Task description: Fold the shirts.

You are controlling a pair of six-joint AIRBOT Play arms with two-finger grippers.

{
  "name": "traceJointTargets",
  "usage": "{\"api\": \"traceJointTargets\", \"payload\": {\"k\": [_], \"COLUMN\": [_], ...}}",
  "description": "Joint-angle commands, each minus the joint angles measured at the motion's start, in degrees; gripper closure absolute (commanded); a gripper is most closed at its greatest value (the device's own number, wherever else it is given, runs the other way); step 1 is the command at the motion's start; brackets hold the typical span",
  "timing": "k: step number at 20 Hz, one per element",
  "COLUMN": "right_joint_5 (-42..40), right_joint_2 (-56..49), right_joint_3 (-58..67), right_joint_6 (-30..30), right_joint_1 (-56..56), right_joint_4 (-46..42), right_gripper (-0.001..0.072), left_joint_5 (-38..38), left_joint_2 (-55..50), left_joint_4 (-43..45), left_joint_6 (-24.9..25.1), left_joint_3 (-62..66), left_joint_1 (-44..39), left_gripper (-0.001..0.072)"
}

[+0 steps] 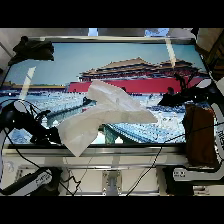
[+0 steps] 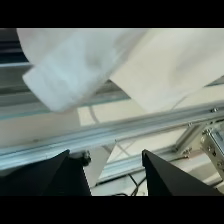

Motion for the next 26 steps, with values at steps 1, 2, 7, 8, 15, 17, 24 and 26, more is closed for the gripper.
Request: {"api": "traceJointTargets", "payload": {"k": [1, 2, 7, 8, 15, 17, 24, 26], "right_joint_5": [0.9, 1.2, 1.4, 1.6, 1.9, 2.4, 5.9, 6.4], "right_joint_2": [0.0, 0.0, 0.0, 0.0, -0.9, -2.9, -11.6, -11.6], "right_joint_3": [0.3, 0.3, 0.3, 0.2, 0.2, 0.2, 0.3, 0.3], "right_joint_6": [-0.3, -0.3, -0.2, -0.2, 1.3, 1.3, -2.2, -3.8], "right_joint_1": [-0.2, -0.2, -0.2, -0.2, -0.2, -0.2, 5.2, 6.6], "right_joint_4": [0.7, 0.7, 0.5, 0.5, -0.6, -0.8, 3.8, 6.3], "right_gripper": [0.0529, 0.0528, 0.0494, 0.0494, 0.0428, 0.0366, 0.0324, 0.0324], "left_joint_5": [12.6, 14.6, 17.7, 18.1, 15.5, 14.8, 12.2, 11.6], "left_joint_2": [0.0, 0.0, 0.0, 0.0, 0.0, 0.0, 0.0, 0.0], "left_joint_4": [-1.1, -1.4, 1.7, 1.8, -0.9, -1.4, -1.5, -1.5], "left_joint_6": [1.1, 1.1, 1.0, 1.0, -0.3, -0.3, -0.3, 0.1], "left_joint_3": [-1.2, -1.2, -1.2, -1.2, -1.3, -1.3, -1.3, -1.3], "left_joint_1": [0.0, 0.0, 0.0, 0.0, 0.0, 0.0, 0.0, 0.0], "left_gripper": [0.0221, 0.022, 0.0221, 0.022, 0.0688, 0.0688, 0.0682, 0.0681]}}
